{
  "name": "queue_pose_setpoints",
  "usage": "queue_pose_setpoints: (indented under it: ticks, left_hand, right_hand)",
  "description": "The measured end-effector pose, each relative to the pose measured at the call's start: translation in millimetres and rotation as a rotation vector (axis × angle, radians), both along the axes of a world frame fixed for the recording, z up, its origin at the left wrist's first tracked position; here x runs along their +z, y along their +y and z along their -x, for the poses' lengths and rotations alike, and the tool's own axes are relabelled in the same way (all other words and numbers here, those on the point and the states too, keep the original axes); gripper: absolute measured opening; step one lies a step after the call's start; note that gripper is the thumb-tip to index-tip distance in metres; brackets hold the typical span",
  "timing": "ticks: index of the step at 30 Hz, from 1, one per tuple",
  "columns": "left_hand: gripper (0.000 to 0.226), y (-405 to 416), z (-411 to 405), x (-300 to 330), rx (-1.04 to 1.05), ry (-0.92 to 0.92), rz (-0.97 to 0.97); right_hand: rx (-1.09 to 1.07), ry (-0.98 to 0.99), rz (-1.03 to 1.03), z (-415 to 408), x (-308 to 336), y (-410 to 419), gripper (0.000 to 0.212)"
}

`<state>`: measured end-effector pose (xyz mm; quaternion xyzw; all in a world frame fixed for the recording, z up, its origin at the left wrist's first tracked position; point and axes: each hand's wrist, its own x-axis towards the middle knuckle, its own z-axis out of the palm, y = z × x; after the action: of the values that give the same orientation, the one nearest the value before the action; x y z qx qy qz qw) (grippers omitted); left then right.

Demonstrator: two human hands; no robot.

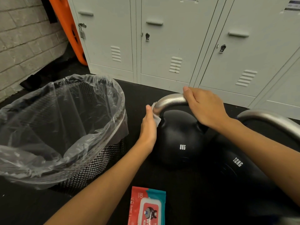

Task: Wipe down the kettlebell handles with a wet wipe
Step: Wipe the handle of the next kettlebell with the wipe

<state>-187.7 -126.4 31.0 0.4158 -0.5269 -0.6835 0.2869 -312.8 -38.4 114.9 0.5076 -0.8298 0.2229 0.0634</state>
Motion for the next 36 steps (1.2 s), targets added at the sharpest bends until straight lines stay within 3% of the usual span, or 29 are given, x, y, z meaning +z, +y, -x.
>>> queue_pose_setpoints:
  ticks: [3,8,10,15,19,27,29,33,36]
  left_hand:
    - [0.058,1,2,10,-0.040,0.077,0.059]
    - [0.057,8,-11,-18,-0.063,-0.085,-0.008]
    - [0.055,13,-14,-23,-0.054,-0.062,-0.012]
    - [0.063,29,-13,-8,-0.105,0.053,0.271]
    - [0.084,31,-22,-21,-0.181,-0.012,0.455]
    - [0.062,37,-26,-12,-0.085,-0.110,0.564]
    - [0.063,49,-26,-3,-0.075,-0.086,0.578]
    - [0.063,78,-28,11,-0.102,0.029,0.543]
    - [0.063,103,-25,26,-0.151,0.107,0.520]
  right_hand:
    - [-0.002,-0.001,-0.009,0,0,0,0.045]
    - [0.002,-0.004,-0.002,1,0,0,0.044]
    - [0.001,0.000,0.001,1,0,0,0.044]
    - [-0.005,0.013,0.014,1,-1,-1,0.046]
    - [0.007,0.017,0.026,1,-1,-1,0.048]
    - [-0.009,-0.020,-0.002,0,2,0,0.049]
    - [-0.014,-0.135,0.052,3,3,0,0.051]
    - [-0.073,-0.546,0.408,15,13,1,0.048]
    - [-0.176,-0.714,0.537,28,28,6,0.044]
